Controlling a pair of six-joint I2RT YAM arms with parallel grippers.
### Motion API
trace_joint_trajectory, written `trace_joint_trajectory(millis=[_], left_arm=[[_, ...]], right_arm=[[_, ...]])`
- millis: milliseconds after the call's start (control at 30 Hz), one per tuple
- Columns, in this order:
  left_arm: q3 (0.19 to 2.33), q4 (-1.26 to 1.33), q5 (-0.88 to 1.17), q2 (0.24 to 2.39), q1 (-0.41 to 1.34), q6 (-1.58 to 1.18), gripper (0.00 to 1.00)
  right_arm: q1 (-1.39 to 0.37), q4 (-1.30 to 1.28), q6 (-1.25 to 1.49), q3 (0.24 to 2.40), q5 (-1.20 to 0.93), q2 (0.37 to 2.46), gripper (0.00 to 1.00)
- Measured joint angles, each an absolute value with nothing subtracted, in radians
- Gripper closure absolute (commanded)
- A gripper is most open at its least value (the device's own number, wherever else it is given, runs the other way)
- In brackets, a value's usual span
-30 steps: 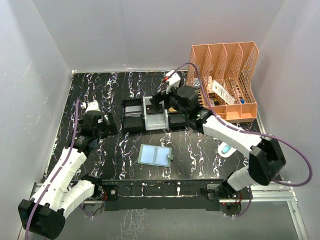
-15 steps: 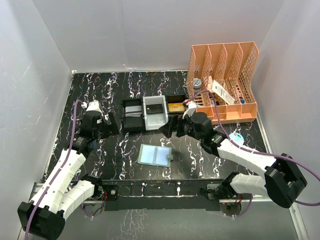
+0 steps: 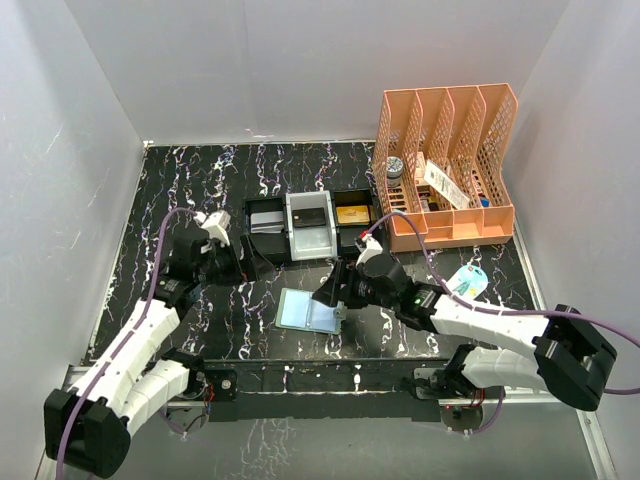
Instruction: Take the credit cards out of the card holder
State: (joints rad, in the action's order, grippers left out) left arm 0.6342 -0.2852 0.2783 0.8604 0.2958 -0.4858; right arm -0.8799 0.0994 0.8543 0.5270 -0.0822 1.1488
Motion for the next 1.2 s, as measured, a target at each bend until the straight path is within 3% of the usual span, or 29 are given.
trace_joint_trajectory(millis=[167,500,867,1200], left_arm=[[0.542,-0.194,0.416,0.916,0.345,-0.590,0.15],[0.504,-0.102,0.369,1.023,0.556,-0.694,0.25],[0.489,-0.085,0.317,1.088,0.584,-0.734,0.29],[0.489,-0.052,0.314,1.148,0.599,-0.741,0.32]], right_arm=[[-0.930,-0.012,0.916,0.527,0.004,1.150,0.47],[-1.012,-0.049,0.945,0.540,0.018,1.213,0.52],[-1.047,-0.192,0.960,0.708,0.159,1.388,0.52],[-1.047,-0.314,1.010,0.716,0.278,1.431,0.52]])
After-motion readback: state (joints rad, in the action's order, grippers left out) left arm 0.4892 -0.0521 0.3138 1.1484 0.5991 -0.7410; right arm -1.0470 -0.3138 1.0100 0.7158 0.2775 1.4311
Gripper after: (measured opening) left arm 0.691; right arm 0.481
